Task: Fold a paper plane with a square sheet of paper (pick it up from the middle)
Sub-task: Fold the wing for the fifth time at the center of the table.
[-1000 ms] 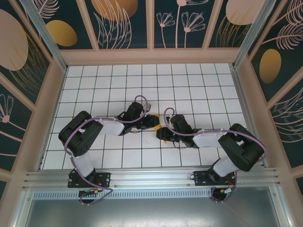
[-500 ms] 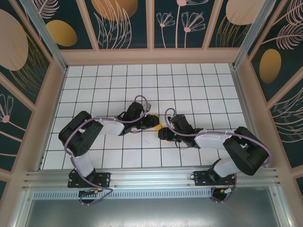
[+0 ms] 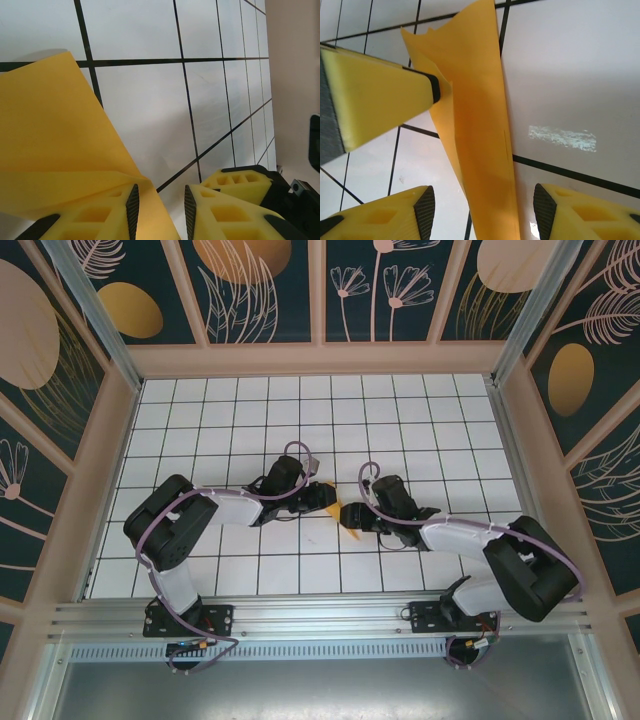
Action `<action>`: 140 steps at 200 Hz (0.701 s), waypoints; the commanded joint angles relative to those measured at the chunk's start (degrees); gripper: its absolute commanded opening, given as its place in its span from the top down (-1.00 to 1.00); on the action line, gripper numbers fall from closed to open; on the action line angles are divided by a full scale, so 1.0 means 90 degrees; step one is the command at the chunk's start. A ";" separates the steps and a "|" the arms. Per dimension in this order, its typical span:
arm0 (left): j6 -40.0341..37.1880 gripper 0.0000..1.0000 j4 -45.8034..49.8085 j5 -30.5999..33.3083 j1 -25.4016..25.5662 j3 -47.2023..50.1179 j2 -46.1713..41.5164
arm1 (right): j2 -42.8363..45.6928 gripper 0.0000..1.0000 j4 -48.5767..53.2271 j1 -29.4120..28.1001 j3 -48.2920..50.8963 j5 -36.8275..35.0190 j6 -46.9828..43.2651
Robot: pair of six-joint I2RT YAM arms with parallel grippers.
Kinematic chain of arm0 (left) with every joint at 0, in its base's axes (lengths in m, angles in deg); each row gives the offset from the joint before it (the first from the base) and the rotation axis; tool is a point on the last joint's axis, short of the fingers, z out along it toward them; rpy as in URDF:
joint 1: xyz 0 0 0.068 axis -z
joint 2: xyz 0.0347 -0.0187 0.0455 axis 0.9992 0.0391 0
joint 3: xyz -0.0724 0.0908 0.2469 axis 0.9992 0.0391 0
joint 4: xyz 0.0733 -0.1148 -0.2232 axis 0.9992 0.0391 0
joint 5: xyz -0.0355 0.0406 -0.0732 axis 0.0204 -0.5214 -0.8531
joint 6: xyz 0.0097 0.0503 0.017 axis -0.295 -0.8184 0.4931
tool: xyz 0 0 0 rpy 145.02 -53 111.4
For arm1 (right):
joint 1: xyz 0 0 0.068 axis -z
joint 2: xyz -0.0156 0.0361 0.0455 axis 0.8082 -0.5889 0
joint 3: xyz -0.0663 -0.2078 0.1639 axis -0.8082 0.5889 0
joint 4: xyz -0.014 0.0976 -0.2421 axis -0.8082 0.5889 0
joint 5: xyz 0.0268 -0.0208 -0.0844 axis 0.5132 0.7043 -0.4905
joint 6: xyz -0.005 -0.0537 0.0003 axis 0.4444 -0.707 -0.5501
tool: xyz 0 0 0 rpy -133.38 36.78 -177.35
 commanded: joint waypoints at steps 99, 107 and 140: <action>-0.0181 0.35 0.0236 0.0007 0.0017 -0.0190 0.0023 | -0.0782 0.27 -0.0136 0.0216 -0.0219 0.1016 -0.0273; -0.0190 0.36 0.0249 0.0001 0.0015 -0.0202 0.0024 | -0.0784 0.33 -0.0142 0.0215 -0.0212 0.1039 -0.0265; -0.0207 0.36 0.0300 0.0011 0.0017 -0.0252 0.0050 | -0.0838 0.49 -0.0132 0.0221 -0.0175 0.1057 -0.0217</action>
